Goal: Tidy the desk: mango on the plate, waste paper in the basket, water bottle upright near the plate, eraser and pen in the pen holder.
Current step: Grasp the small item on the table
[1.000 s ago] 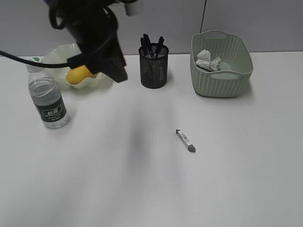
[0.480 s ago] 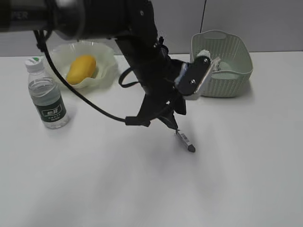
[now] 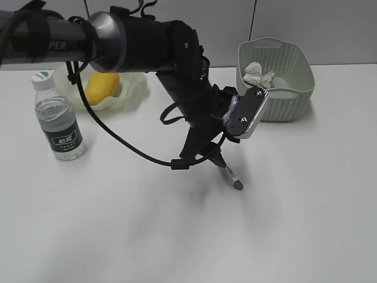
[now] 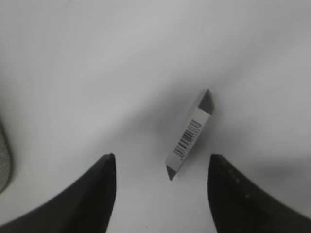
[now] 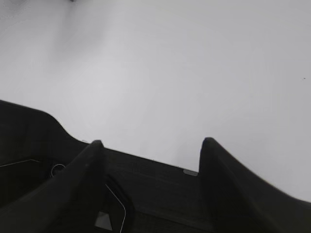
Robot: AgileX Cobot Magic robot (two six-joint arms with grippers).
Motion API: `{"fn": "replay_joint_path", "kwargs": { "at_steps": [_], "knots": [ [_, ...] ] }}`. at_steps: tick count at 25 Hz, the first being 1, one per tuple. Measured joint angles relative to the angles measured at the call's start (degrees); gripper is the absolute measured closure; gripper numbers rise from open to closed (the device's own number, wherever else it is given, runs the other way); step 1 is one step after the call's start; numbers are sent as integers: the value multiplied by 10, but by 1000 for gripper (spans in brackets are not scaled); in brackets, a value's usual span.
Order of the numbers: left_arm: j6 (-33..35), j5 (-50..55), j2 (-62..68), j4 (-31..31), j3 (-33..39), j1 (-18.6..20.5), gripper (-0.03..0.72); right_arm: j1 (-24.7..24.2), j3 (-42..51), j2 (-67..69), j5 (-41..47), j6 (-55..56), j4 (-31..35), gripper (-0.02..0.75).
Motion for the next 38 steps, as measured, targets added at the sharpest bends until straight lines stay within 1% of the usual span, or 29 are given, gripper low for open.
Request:
{"fn": "replay_joint_path", "kwargs": {
  "at_steps": [6,10,17,30,38],
  "knots": [
    [3,-6,19,-5,-1,0,288,0,2,0,-5,2,-2,265],
    [23,-17,36,-13,-1,0,295,0,2,0,-6,2,-3,264],
    [56,-36,43,-58,-1,0,309,0,2,0,-6,3,-3,264],
    [58,-24,52,-71,-2,0,348,0,2,0,-6,5,-3,269],
    [58,1,53,-73,-2,3,348,0,2,0,-7,5,-4,272]
  ]
}}
